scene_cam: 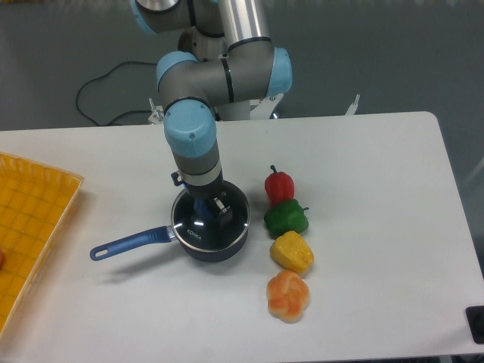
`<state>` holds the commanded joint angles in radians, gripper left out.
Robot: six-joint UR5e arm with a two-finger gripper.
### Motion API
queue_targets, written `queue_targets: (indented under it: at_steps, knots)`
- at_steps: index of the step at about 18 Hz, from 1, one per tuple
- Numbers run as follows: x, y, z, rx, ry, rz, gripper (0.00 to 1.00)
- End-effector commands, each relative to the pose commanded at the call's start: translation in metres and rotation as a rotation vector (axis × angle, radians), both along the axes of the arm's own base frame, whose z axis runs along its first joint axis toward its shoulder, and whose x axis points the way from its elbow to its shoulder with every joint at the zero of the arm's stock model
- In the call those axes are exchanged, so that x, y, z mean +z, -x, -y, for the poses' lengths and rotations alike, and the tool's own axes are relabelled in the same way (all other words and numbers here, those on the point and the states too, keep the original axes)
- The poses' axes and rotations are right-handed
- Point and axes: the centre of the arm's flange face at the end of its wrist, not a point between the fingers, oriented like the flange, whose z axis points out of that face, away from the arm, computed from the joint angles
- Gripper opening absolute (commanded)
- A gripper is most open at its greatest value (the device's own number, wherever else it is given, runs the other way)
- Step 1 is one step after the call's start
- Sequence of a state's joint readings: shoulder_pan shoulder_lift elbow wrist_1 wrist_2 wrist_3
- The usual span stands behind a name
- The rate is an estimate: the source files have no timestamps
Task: Open the lid
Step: 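Close the gripper on the blue knob of the lid, then lift the glass lid up off the saucepan by its knob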
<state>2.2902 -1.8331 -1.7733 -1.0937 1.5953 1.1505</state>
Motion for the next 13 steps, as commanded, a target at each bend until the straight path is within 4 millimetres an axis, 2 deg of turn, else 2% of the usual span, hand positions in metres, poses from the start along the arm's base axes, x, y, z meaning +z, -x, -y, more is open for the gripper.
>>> queue_targets:
  at_steps: [3,7,10,13]
  knots:
    - [0.010,0.007,0.007,0.014,-0.011,-0.010,0.60]
    - [0.030,0.025,0.028,0.011,-0.009,-0.010,0.60]
    - [0.046,0.042,0.049,0.026,-0.002,-0.004,0.60]
    - [0.052,0.065,0.062,0.032,-0.002,-0.005,0.60]
